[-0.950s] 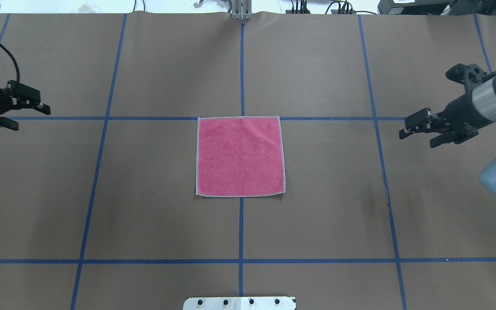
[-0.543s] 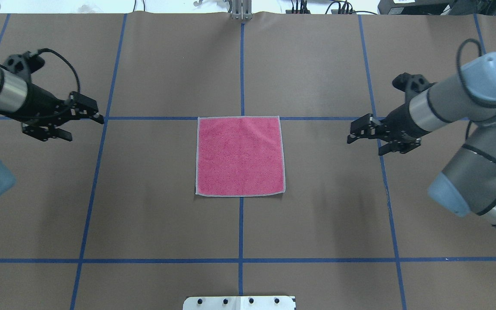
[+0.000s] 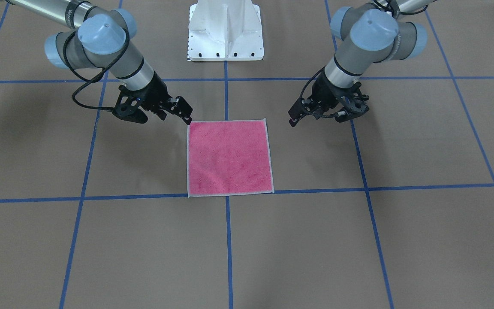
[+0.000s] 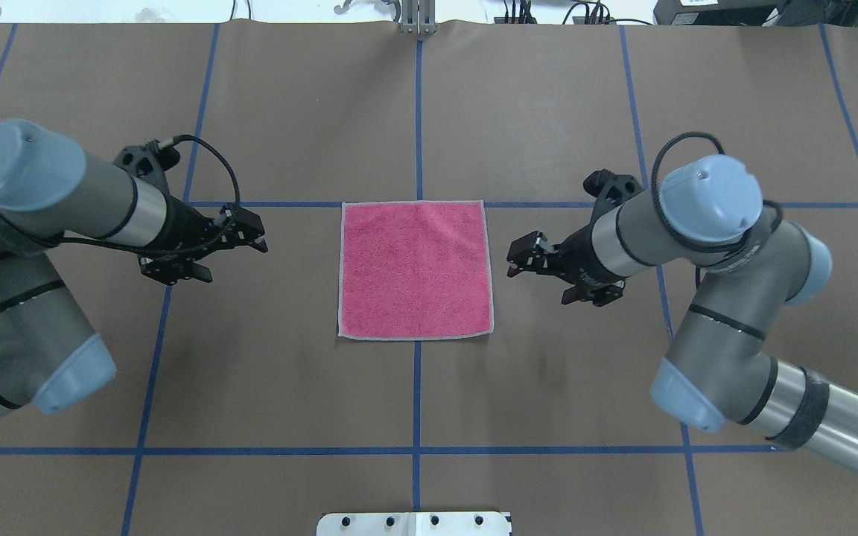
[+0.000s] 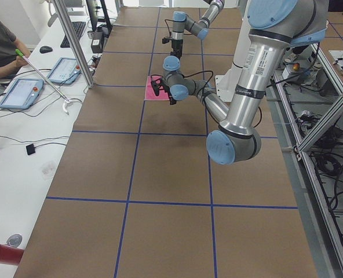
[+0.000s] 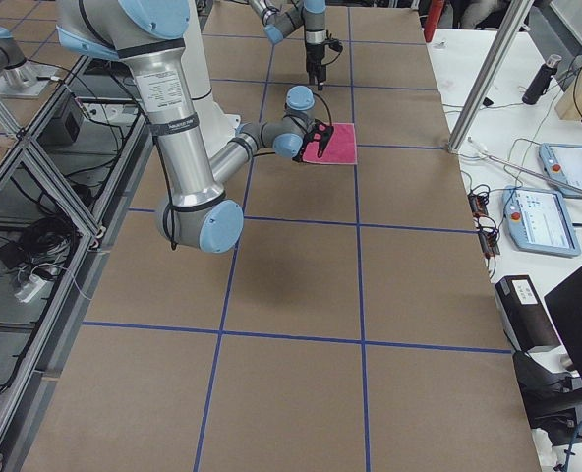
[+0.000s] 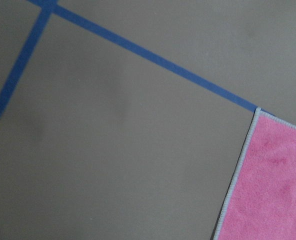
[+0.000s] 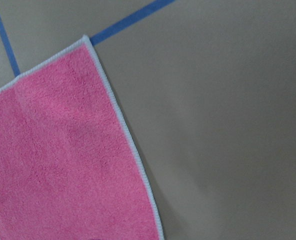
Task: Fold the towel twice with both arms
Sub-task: 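Move the left and right grippers down toward opposite near corners of the pink towel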
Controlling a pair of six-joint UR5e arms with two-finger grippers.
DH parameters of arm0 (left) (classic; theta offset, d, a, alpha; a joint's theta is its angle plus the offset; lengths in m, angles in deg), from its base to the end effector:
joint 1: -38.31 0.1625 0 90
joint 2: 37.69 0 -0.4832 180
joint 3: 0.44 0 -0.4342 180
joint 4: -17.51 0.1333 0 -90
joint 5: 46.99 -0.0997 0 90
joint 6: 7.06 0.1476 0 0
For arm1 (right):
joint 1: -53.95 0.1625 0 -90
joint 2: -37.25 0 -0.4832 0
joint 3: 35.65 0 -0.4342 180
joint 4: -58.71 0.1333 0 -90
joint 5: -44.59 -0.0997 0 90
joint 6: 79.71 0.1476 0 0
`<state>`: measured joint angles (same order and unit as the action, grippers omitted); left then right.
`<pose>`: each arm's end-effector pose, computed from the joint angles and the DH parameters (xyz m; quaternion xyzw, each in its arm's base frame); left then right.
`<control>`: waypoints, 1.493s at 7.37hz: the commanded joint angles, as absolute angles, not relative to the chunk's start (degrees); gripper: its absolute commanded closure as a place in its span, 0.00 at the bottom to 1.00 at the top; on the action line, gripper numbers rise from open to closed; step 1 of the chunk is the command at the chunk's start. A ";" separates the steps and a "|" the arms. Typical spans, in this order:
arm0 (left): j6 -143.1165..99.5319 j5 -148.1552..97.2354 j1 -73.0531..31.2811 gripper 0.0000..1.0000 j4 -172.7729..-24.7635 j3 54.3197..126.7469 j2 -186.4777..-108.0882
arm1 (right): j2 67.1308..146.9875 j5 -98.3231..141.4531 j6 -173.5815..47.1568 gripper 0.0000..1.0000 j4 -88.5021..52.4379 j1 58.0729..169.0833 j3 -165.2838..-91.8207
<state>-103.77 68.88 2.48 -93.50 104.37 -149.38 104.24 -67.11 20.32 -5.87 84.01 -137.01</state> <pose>0.5217 -0.4616 0.3405 -0.0721 0.5031 -0.2096 0.8353 -0.5802 -0.4268 0.3450 -0.0756 -0.5104 0.2037 0.8320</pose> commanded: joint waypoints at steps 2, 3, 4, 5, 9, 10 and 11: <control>-108.39 66.12 6.67 0.08 -92.62 104.15 -152.30 | 103.08 -60.11 25.75 0.11 -7.99 79.62 -135.58; -108.40 66.04 7.10 0.05 -92.62 103.98 -152.21 | 102.99 -60.00 25.76 0.15 -7.99 79.18 -135.58; -108.49 65.95 7.11 0.01 -92.62 103.89 -152.82 | 102.65 -60.09 25.76 0.19 -7.91 79.08 -134.79; -108.40 65.86 7.28 0.01 -92.62 103.80 -152.83 | 101.77 -60.00 25.84 0.19 -7.82 78.82 -133.31; -108.49 65.86 7.20 0.01 -92.62 103.98 -152.91 | 102.11 -60.00 26.97 0.44 -7.91 78.73 -133.38; -108.49 65.86 7.20 0.01 -92.62 103.98 -152.91 | 102.11 -60.00 29.33 0.45 -7.82 78.30 -133.55; -108.57 65.86 7.20 0.01 -92.62 104.15 -152.91 | 102.11 -60.00 29.45 0.46 -7.82 78.29 -133.56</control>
